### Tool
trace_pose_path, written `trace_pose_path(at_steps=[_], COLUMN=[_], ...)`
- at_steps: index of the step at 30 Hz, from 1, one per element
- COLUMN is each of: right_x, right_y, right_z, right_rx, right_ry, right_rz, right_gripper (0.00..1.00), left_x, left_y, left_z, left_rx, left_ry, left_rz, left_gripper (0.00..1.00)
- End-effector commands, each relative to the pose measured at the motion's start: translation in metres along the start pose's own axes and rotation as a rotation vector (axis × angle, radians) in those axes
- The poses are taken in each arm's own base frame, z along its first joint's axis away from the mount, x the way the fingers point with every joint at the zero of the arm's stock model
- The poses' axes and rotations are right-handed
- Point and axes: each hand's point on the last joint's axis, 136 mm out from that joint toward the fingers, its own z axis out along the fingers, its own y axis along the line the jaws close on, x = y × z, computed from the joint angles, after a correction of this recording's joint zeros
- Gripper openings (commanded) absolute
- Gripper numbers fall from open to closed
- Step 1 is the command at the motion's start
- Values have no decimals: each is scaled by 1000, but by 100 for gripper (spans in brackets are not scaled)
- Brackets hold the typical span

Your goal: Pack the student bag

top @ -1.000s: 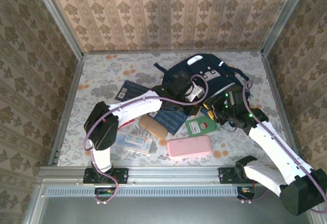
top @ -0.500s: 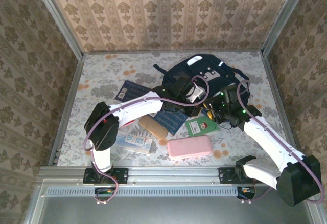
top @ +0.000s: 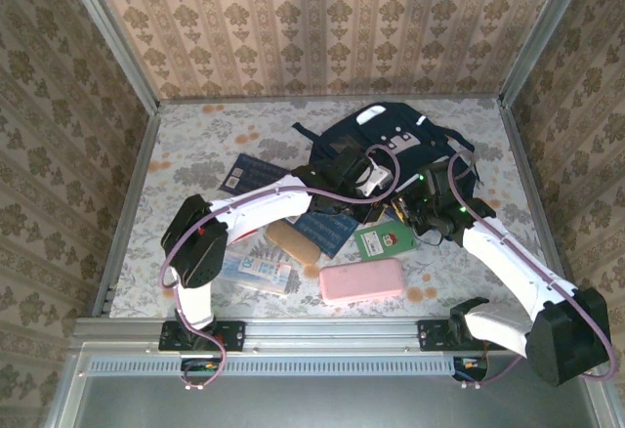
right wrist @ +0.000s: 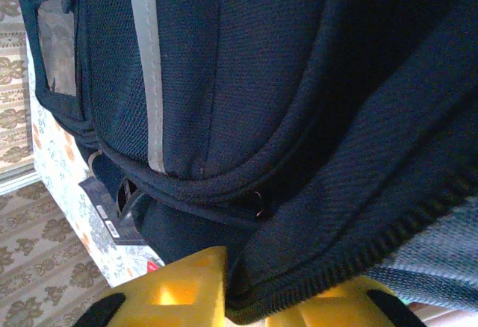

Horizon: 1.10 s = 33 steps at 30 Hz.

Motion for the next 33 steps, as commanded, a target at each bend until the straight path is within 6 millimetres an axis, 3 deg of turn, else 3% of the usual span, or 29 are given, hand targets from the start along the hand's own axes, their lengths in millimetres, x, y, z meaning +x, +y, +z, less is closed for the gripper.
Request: trace_pose_path(at_steps=[1, 6, 33], right_x=[-26, -27, -35], right_y=[10, 12, 2], right_z=[-3, -5, -17], right_rx=[-7, -15, -12], right_ry=[-121, -130, -175], right_rz=[-23, -34, -48], right_gripper=[13, 0, 0], left_x=[-16, -13, 7], left_y=[-36, -32, 31], left_z=[-19, -18, -31], left_rx=[104, 89, -52], left_ry=[-64, -55, -55], left_rz=[61, 64, -39], left_gripper=[0, 0, 0])
